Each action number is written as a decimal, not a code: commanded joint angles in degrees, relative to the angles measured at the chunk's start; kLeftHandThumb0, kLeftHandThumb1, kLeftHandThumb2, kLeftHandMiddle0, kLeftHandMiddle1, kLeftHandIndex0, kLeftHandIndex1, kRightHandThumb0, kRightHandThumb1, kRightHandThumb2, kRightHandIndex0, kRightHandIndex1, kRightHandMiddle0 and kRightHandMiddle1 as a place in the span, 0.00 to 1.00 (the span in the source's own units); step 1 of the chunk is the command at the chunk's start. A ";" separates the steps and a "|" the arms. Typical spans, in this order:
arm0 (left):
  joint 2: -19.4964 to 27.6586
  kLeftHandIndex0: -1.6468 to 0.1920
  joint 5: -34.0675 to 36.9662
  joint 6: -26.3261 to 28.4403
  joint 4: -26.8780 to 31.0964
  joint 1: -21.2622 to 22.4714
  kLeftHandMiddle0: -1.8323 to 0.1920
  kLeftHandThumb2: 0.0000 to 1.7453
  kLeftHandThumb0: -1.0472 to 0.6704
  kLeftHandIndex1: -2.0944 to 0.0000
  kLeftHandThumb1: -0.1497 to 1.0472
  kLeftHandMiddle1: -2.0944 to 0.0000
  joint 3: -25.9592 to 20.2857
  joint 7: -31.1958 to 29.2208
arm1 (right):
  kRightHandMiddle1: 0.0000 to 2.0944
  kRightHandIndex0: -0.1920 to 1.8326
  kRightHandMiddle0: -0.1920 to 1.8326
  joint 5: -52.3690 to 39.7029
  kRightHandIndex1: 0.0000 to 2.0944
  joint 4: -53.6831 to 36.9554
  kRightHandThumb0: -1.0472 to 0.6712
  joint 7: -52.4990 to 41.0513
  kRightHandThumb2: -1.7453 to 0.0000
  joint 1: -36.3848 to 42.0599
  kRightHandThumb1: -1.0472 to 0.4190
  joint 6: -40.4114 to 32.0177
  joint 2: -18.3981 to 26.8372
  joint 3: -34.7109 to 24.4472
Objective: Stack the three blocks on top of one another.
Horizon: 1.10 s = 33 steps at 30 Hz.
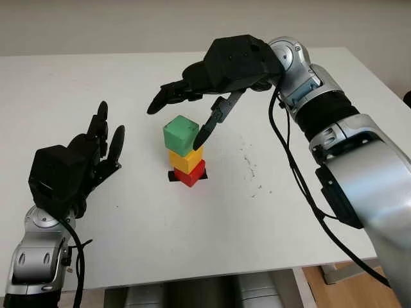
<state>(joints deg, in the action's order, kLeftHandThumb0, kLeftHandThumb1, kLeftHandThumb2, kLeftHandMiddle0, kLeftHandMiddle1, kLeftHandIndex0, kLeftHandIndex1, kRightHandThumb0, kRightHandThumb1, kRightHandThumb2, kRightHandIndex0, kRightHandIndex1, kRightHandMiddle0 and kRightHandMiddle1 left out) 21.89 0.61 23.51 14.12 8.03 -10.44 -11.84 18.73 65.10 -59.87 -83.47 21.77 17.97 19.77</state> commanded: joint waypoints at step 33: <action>-3.76 1.00 4.44 -5.86 -4.64 2.92 1.00 0.41 0.14 1.00 1.00 1.00 -2.35 3.97 | 0.00 0.00 0.00 -22.60 0.00 -19.99 0.09 32.49 0.59 34.28 0.00 -12.45 0.06 -24.17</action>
<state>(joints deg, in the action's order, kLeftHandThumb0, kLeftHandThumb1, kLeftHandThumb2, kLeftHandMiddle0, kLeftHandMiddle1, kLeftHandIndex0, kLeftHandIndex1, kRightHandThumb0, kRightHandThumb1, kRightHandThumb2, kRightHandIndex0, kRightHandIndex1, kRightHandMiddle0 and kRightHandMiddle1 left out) 18.44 4.74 18.40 9.72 10.18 -12.55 -8.12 -3.26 45.59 -28.21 -50.17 9.05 18.48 -3.57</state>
